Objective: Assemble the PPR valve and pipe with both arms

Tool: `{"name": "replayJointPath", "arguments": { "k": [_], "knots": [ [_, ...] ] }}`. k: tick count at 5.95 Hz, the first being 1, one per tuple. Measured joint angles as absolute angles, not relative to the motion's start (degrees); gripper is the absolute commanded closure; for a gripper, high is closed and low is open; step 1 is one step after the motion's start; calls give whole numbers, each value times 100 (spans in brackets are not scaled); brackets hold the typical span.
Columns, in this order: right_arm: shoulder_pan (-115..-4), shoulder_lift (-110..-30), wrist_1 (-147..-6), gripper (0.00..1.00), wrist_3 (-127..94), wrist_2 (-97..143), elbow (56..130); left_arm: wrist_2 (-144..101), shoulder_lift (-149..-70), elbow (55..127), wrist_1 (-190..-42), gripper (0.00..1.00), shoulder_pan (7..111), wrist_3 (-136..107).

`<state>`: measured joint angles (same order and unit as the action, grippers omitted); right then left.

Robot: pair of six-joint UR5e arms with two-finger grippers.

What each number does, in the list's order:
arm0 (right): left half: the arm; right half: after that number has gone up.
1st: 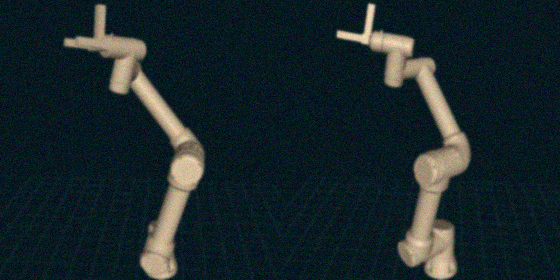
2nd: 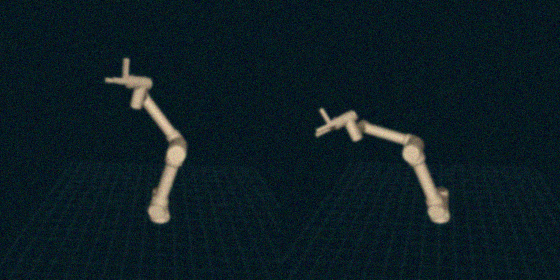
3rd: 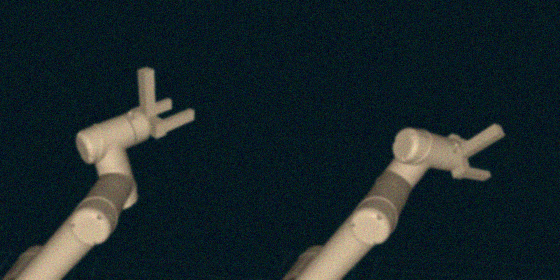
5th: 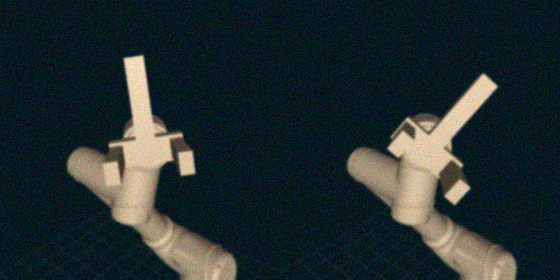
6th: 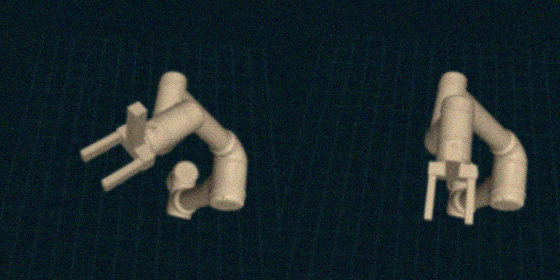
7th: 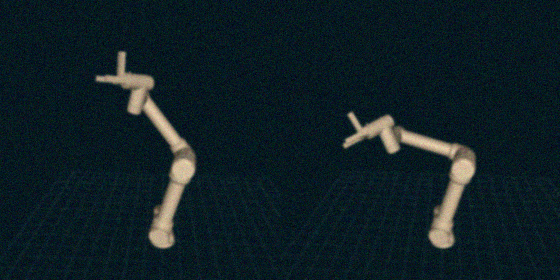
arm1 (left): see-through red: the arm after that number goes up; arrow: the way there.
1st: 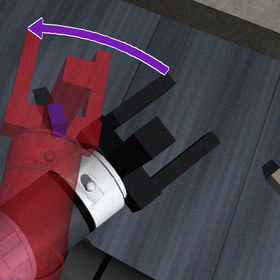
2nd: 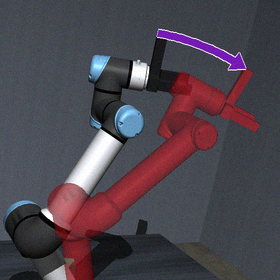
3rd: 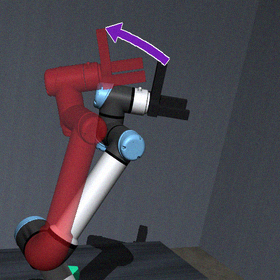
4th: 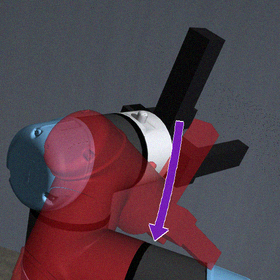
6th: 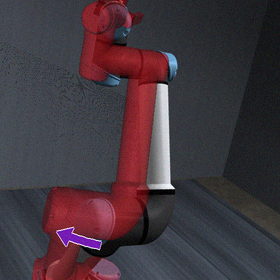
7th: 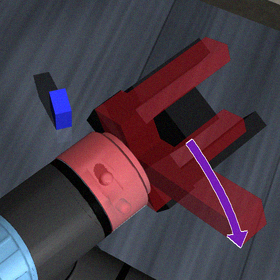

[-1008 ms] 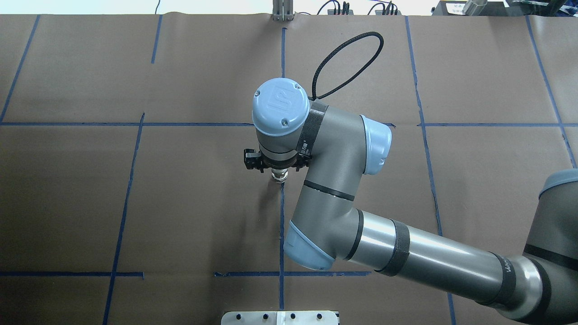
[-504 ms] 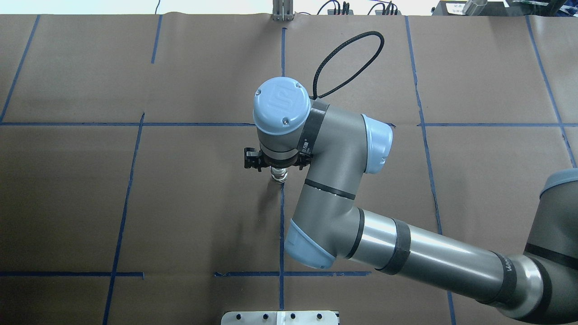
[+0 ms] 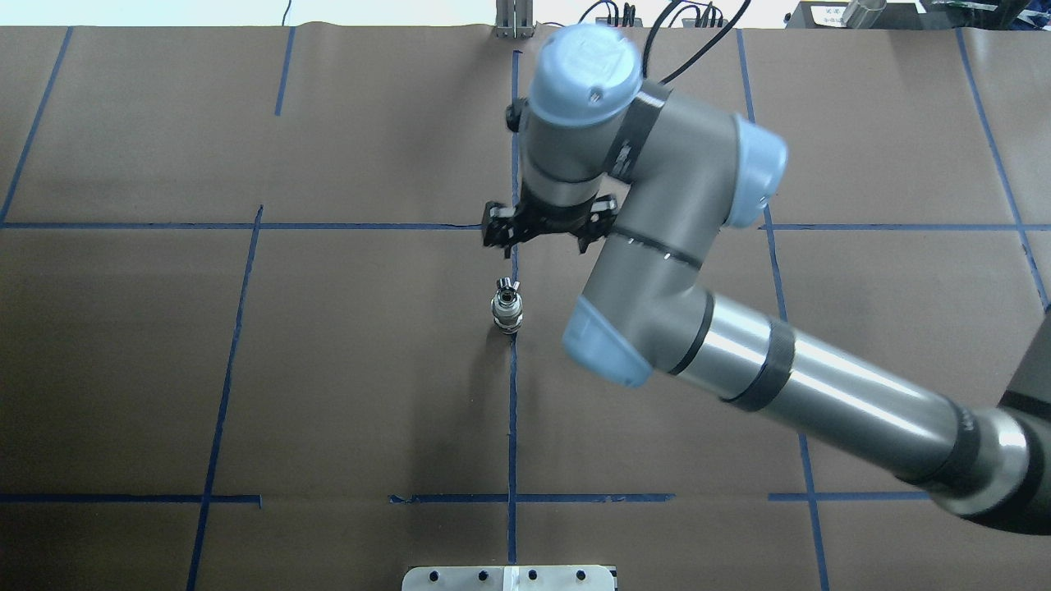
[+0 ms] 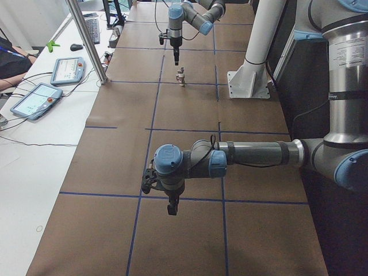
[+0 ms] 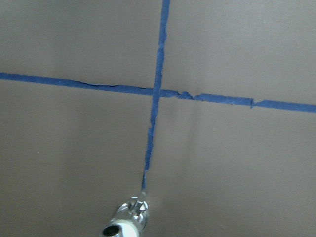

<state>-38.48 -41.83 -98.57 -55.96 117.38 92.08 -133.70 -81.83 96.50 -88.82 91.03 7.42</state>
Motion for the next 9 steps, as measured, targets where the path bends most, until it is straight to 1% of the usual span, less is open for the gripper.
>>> {"name": "replayJointPath", "arguments": {
  "k": [1,3,4,7,9],
  "knots": [
    [-4210,-4562,-9913,0,-4990,12003,9436,-13366,-8183,9638,-8892,0,9095,740],
    [-5066,-5975,-9953,0,-3182,12424,10336,-13344,-8183,9563,-8893,0,9085,738],
    [-5596,-6670,-9952,0,-2057,12640,10574,-13340,-8186,9541,-8894,0,9078,738],
    [-7333,-8703,-9906,0,1624,13083,10702,-13343,-8200,9526,-8817,0,9070,708],
    [-8403,-9929,-9888,0,2734,13148,10668,-13342,-8185,9530,-8815,0,9070,706]
  ]
}}
